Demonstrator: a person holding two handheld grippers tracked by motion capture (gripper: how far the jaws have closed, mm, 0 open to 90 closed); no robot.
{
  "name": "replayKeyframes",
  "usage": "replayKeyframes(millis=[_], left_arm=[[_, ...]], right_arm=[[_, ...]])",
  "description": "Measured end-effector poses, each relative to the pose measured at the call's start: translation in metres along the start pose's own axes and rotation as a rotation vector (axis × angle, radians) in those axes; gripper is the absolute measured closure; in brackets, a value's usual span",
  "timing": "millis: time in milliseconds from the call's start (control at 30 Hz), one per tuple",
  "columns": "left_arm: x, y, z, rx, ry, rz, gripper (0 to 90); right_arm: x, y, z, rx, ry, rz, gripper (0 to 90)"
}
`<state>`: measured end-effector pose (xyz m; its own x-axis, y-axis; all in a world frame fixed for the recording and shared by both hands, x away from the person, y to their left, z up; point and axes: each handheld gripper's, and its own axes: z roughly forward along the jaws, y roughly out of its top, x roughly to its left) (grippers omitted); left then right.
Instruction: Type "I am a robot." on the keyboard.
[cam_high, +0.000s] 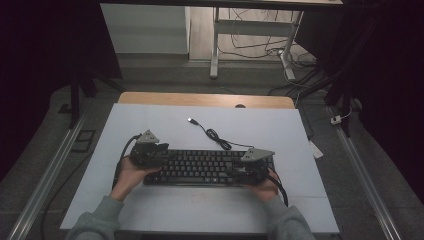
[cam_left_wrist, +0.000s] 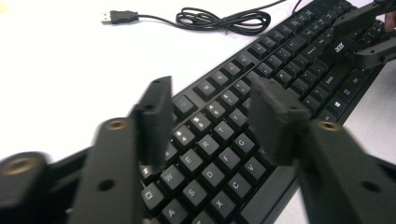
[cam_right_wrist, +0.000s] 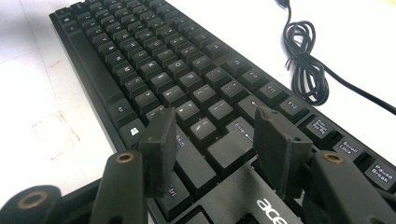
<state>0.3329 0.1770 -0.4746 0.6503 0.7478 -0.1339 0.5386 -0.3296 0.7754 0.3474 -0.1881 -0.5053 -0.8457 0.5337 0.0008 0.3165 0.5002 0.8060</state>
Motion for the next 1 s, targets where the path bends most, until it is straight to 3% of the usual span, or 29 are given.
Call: replayKeyframes(millis=[333, 767, 1000], left_arm=[[0.004, -0.002, -0.007, 0.009, 0.008, -0.021, 33.3], [0.008, -0.004, -0.009, 0.025, 0.002, -0.032, 30.7], [0.01, -0.007, -0.01, 0.026, 0.013, -0.046, 29.9]], right_arm=[[0.001, 0.001, -0.001, -0.001, -0.004, -0.001, 49.6], [0.001, 0.016, 0.001, -0.036, 0.036, 0.03, 48.4], [0.008, 0.026, 0.012, -0.003, 0.078, 0.025, 48.9]])
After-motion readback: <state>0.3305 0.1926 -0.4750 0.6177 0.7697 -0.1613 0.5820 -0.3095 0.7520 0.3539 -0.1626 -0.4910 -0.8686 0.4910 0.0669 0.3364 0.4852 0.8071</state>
